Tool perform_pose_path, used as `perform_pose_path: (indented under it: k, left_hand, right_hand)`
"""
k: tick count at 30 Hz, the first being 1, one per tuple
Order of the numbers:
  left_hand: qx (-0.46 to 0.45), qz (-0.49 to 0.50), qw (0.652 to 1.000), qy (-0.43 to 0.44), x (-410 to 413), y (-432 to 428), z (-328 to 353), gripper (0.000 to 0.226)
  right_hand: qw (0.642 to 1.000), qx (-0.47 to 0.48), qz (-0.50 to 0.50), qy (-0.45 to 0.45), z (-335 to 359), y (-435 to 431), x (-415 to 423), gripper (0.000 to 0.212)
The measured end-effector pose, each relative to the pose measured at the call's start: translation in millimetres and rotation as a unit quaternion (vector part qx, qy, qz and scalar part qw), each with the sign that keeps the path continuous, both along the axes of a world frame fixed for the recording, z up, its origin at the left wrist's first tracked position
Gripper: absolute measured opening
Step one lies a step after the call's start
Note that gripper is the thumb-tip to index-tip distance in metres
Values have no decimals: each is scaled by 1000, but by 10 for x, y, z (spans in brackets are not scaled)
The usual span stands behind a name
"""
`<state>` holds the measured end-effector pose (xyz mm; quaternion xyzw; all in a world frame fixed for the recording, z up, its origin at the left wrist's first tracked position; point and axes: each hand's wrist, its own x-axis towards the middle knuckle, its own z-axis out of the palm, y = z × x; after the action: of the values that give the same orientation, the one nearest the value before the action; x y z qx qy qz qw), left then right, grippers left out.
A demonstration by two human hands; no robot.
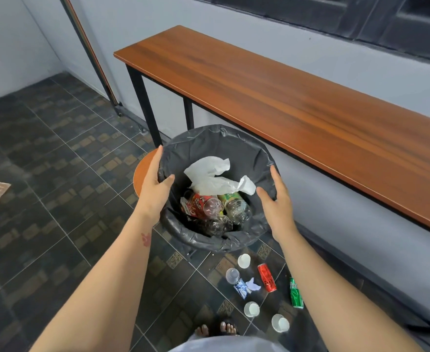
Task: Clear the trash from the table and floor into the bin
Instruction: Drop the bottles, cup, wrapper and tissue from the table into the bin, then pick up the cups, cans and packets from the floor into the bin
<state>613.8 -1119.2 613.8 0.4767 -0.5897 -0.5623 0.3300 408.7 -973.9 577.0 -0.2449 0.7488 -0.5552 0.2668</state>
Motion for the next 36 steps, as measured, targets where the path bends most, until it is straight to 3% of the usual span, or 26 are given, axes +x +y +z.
perform_pose_path:
  k: [10, 25, 36]
  left_hand:
    - [26, 77, 994, 69, 220, 639, -61, 63]
    - [12, 88, 991, 96, 1033, 1912, -415, 60]
    - [56, 159, 985, 32, 1624, 2942, -1137, 61]
  right_hand:
    - [998, -38, 36, -29, 149, 295, 11, 58]
    - [996, -23, 81, 3, -88, 1492, 681, 55]
    - [986, 60, 149, -45, -718, 2191, 1165, 54]
